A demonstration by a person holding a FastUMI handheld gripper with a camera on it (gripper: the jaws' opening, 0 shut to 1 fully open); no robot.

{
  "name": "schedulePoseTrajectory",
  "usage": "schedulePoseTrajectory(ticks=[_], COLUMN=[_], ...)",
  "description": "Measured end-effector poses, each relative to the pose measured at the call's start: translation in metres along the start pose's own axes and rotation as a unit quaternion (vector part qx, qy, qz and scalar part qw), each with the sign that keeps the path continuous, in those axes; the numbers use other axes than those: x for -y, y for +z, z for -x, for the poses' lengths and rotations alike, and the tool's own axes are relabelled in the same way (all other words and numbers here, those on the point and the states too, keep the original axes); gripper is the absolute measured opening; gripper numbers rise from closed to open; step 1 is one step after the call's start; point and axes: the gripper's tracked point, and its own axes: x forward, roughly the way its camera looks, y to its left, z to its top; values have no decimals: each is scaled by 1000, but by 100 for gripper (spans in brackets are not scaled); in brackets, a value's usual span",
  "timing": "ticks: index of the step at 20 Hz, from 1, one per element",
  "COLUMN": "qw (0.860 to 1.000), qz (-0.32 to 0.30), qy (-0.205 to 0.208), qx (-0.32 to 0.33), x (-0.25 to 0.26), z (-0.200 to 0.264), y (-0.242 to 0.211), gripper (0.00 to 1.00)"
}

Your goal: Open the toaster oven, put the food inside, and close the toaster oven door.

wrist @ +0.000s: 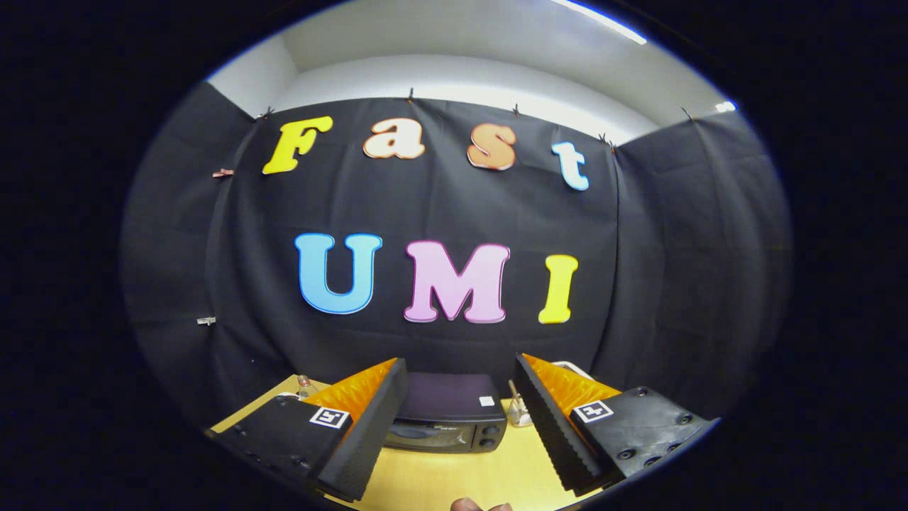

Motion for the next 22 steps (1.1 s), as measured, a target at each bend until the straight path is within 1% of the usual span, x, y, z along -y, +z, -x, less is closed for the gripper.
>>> schedulePoseTrajectory(ticks=[2, 6, 13, 22], qw=[1000, 1000, 1000, 999], qz=[10, 1, -24, -29], qy=[11, 19, 12, 7], qx=[9, 13, -5, -12], x=[-10, -20, -22, -21], z=[10, 18, 16, 13], y=[12, 22, 17, 15], gripper=[98, 97, 97, 98])
